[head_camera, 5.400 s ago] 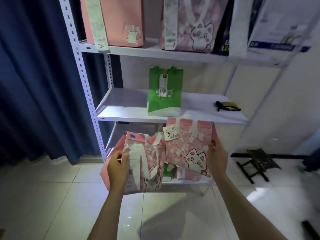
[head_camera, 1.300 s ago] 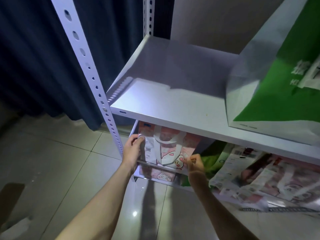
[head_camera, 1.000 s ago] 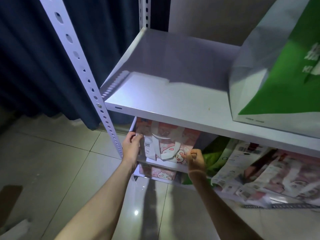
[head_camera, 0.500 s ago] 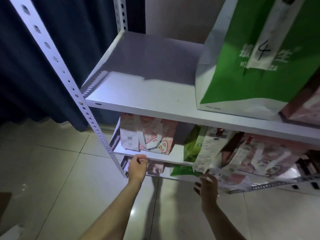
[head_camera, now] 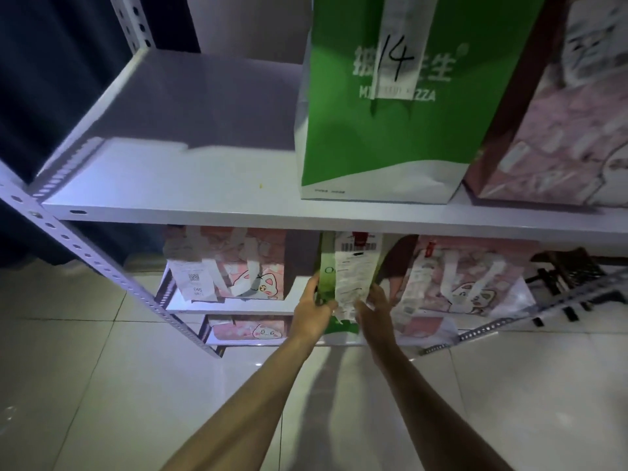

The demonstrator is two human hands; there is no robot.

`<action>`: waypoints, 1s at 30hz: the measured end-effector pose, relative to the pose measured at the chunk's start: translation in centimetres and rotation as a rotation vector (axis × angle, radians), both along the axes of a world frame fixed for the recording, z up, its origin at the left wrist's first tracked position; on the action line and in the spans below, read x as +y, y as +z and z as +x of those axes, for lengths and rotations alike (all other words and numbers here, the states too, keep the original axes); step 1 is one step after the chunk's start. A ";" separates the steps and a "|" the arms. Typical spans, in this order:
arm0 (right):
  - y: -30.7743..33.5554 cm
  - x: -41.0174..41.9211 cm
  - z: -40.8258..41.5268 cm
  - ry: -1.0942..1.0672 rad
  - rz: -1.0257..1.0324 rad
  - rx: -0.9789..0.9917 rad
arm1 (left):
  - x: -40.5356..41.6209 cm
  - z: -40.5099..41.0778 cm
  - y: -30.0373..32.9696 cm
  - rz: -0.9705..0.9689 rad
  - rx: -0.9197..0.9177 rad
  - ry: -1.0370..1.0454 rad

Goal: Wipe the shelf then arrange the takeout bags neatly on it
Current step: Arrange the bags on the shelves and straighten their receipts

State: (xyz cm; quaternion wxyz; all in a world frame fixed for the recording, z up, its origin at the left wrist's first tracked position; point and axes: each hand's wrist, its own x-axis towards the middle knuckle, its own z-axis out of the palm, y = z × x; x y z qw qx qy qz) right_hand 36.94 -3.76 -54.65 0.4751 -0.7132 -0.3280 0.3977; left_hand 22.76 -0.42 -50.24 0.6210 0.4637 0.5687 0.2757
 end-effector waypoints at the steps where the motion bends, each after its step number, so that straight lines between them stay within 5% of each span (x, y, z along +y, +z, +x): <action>1: 0.0 0.1 0.1 0.020 0.003 -0.023 | 0.1 0.3 0.2 -0.002 -0.003 0.018; 14: 1.2 -2.1 1.6 0.137 -0.055 0.121 | -1.9 1.6 0.9 0.038 0.070 0.182; 22: -0.6 -10.0 10.9 0.241 -0.084 -0.344 | -7.0 6.3 -2.2 -0.065 0.302 0.127; 30: 2.1 -12.3 24.4 0.101 -0.235 -0.355 | -6.1 16.9 0.8 -0.030 0.245 0.104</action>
